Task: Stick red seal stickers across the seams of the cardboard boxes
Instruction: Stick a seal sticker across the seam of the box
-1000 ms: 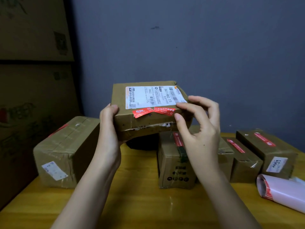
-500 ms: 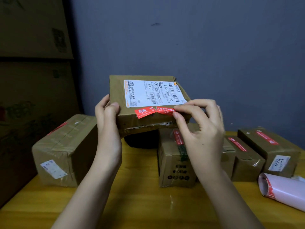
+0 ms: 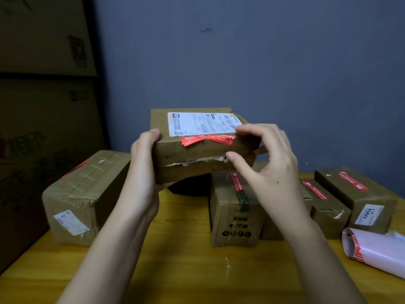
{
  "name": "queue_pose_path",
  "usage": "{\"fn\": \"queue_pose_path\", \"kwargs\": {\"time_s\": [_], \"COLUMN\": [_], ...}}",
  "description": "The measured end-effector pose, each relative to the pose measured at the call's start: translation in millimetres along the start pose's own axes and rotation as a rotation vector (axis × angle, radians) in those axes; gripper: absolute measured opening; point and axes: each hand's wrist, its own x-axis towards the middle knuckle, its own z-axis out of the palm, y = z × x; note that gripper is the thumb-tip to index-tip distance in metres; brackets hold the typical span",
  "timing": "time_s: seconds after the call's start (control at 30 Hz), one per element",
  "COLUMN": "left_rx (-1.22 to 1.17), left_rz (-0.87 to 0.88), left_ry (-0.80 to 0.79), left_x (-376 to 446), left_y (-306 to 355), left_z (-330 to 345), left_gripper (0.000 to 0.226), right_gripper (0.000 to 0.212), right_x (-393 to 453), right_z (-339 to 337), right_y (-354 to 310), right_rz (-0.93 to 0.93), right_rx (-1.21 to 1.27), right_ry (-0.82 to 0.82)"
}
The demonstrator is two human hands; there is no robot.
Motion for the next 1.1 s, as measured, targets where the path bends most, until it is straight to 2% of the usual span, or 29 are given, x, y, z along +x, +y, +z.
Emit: {"fn": "queue_pose_path", "kwargs": {"time_s": [0.07,0.23,0.53,0.7,0.9,1.1], "left_rx": [-0.016,-0.024,0.023,0.056,0.101,0.158], "left_rz": [-0.073,-0.175,-0.157,-0.133,-0.108,-0.043], "left_ry": [-0.062,-0.162,-0.236,-0.278,-0.300,-0.200], "left_x": [-0.3,-2.9,-8.7,-9.9,-11.9,-10.7], "left_y": [2.4,5.0,11.2,10.7,8.7,8.9], "left_z": [-0.2,0.4,1.6,1.9,4.4,4.5], "left_gripper": [0.030,0.038,0.044,0.049,0.028,0.034], "right_gripper": [0.029,0.016,0.021,0.023,0.022,0.018], "right_x": [-0.5,-0.3,-2.8,-4.5,-5.7,-1.8], "right_z": [-2.5,-6.5,-8.6,-8.5,-6.6,-10.9], "right_y": [2.8,5.0,13.5,19.8,21.5,21.3], "right_rz": [-0.032,-0.151,-0.354,-0.346,-0.317,-0.218], "right_rx": [-0.069,-0.146,-0.335,-0.362,-0.329,-0.206], "right_ry": [0.043,0.136,0.213,0.212,0.240,0.047]}}
